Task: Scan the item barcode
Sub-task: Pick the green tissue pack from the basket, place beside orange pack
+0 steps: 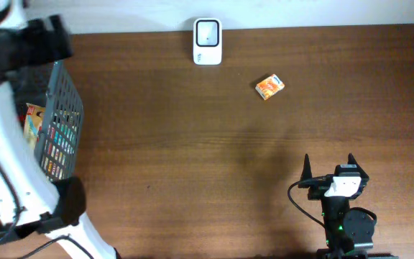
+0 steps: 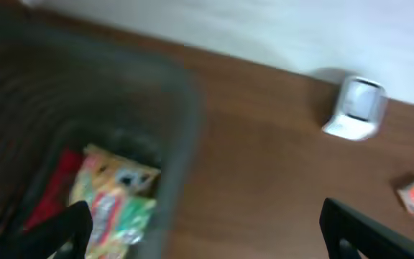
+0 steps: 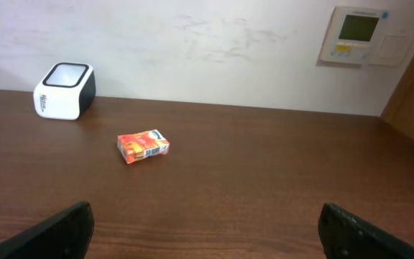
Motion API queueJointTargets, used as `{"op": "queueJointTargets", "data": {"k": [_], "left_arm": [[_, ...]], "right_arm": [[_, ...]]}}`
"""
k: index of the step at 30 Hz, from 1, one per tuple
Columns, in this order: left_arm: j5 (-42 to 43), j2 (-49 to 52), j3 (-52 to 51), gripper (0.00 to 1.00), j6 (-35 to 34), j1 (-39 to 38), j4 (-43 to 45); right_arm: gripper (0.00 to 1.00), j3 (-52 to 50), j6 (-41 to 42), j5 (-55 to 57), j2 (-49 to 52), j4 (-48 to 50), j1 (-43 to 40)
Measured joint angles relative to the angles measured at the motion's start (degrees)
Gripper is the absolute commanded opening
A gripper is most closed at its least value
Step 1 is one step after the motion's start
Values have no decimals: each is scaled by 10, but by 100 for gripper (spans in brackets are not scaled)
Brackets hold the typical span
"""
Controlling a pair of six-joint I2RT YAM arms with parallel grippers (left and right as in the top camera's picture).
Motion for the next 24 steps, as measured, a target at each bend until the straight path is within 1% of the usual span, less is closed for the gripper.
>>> {"op": "queueJointTargets", "data": {"k": [1,2,3,4,5,6,8,10,11,12,13,15,17,20,21,24], "left_arm": [[-4,-1,-15,99,0,53,-1],[-10,-1,-34,99,0,86,-1],[-12,-3,-56,99,0,96,-2],[-12,-7,-104,100,0,111,9],[-14,-7,-144,97,0,123,30],[-19,-11,-198,93,0,136,85],[-28,-9,-282,91,7,149,137],[-31,-7,-396,86,17,151,178],[-31,-7,-433,84,17,151,199],[-32,-9,-476,84,19,151,215],[-34,-8,-508,80,19,151,223],[-34,-8,-551,75,19,151,230],[-34,-8,-578,76,19,151,242],[-36,-8,-644,74,19,151,292],[-36,-8,-650,73,19,151,293],[-36,-8,-691,62,19,148,329]], "right_arm": [[98,0,0,0,0,0,0],[98,0,0,0,0,0,0],[98,0,0,0,0,0,0],[98,0,0,0,0,0,0],[98,0,0,0,0,0,0],[98,0,0,0,0,0,0],[98,0,0,0,0,0,0],[98,0,0,0,0,0,0],[98,0,0,0,0,0,0],[98,0,0,0,0,0,0],[98,0,0,0,0,0,0],[98,0,0,0,0,0,0],[98,0,0,0,0,0,0],[98,0,0,0,0,0,0],[98,0,0,0,0,0,0],[98,0,0,0,0,0,0]]}}
